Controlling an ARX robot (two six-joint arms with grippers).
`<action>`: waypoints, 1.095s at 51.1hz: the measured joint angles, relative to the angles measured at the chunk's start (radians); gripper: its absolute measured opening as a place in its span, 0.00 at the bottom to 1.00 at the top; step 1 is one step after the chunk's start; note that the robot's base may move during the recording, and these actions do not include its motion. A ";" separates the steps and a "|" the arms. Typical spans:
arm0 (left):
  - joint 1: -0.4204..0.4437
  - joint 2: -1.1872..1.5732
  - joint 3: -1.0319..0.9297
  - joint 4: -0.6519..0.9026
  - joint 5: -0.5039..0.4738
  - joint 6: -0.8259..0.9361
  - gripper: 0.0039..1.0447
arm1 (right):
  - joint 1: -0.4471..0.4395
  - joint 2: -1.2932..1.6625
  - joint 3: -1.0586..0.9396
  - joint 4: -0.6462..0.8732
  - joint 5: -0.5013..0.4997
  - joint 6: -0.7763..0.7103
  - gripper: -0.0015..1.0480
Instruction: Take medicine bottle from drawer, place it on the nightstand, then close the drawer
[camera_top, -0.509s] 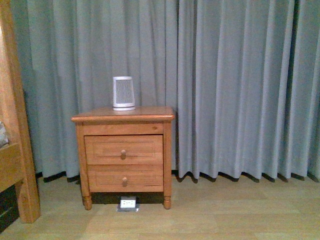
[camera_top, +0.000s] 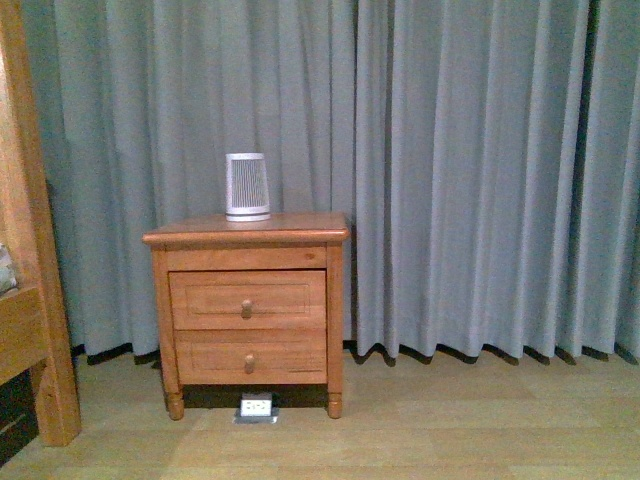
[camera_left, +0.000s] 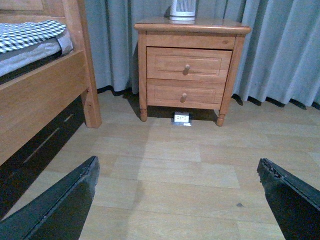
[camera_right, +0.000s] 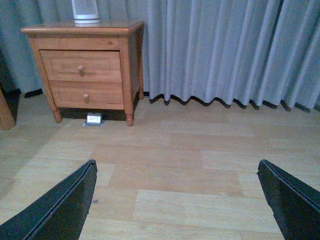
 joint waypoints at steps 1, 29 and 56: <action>0.000 0.000 0.000 0.000 0.000 0.000 0.94 | 0.000 0.000 0.000 0.000 0.000 0.000 0.93; 0.000 0.000 0.000 0.000 0.000 0.000 0.94 | 0.000 0.000 0.000 0.000 0.000 0.000 0.93; 0.000 0.000 0.000 0.000 0.000 0.000 0.94 | 0.000 0.000 0.000 0.000 0.000 0.000 0.93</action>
